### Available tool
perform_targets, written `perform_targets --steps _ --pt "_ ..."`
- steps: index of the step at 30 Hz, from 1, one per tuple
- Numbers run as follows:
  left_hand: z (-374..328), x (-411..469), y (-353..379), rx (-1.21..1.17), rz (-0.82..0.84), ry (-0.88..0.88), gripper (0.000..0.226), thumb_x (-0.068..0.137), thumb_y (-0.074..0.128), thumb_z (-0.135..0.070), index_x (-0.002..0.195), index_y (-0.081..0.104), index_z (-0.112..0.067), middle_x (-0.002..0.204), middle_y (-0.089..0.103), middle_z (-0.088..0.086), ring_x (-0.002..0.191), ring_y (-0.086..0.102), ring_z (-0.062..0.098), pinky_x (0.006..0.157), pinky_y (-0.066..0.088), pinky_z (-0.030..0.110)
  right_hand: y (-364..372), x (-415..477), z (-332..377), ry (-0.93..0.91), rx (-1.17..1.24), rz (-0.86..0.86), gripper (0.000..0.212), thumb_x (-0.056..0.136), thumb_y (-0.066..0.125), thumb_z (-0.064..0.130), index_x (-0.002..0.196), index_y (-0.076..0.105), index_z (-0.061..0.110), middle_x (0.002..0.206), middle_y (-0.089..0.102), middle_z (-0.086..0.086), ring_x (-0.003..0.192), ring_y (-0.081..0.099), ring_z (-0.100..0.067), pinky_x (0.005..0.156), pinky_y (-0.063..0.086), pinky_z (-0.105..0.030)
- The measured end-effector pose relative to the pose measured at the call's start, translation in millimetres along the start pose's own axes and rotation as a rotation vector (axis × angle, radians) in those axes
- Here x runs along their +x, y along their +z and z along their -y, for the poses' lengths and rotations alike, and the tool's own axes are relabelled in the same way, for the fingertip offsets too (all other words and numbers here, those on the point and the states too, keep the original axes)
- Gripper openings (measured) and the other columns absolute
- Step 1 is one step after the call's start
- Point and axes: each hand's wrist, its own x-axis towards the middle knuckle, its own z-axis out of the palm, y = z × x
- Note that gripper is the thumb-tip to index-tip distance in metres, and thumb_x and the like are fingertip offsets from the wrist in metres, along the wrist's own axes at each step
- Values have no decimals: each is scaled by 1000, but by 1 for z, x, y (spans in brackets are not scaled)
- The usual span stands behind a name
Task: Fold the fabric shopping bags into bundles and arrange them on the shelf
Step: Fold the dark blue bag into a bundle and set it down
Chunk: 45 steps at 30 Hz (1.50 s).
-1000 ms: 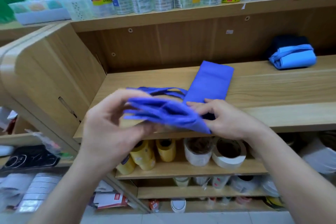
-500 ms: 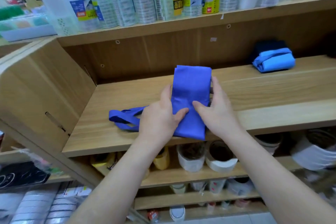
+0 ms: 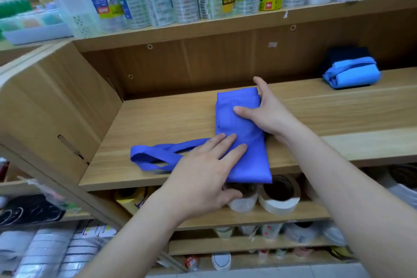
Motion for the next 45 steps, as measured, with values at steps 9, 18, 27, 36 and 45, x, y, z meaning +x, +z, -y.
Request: perform_targets --steps 9,18,27,36,45 --pt "13 19 -22 -736 -248 -333 11 83 74 -37 93 69 -33 85 72 -14 84 65 2 76 50 19 -5 -14 6 -92 351 82 13 97 57 5 99 59 17 87 66 -1 71 60 -8 65 51 -22" --pt "5 57 -27 -478 -262 -521 75 85 64 -55 147 30 -28 135 53 -6 120 52 18 93 42 33 -9 -40 28 72 542 22 57 96 32 66 96 72 26 102 74 -5 97 69 -24 87 55 -43" --pt "0 50 -18 -713 -192 -412 52 82 65 -54 120 51 -21 105 67 -9 97 62 11 87 50 38 17 -54 22 -1 550 -400 17 97 52 36 96 63 23 87 62 9 76 56 -2 67 43 -16" --pt "-5 46 -15 -609 -288 -420 51 83 66 -53 119 45 -23 96 68 -9 89 62 12 78 51 38 17 -52 15 -320 236 -478 31 102 35 25 89 63 20 83 63 10 81 58 -3 78 49 -27" --pt "-12 47 -17 -369 -284 -426 51 87 60 -53 118 40 -17 92 67 4 86 62 31 71 48 43 -50 -63 55 -478 -1094 193 54 74 65 67 106 45 30 100 44 12 93 44 -9 77 44 -31"
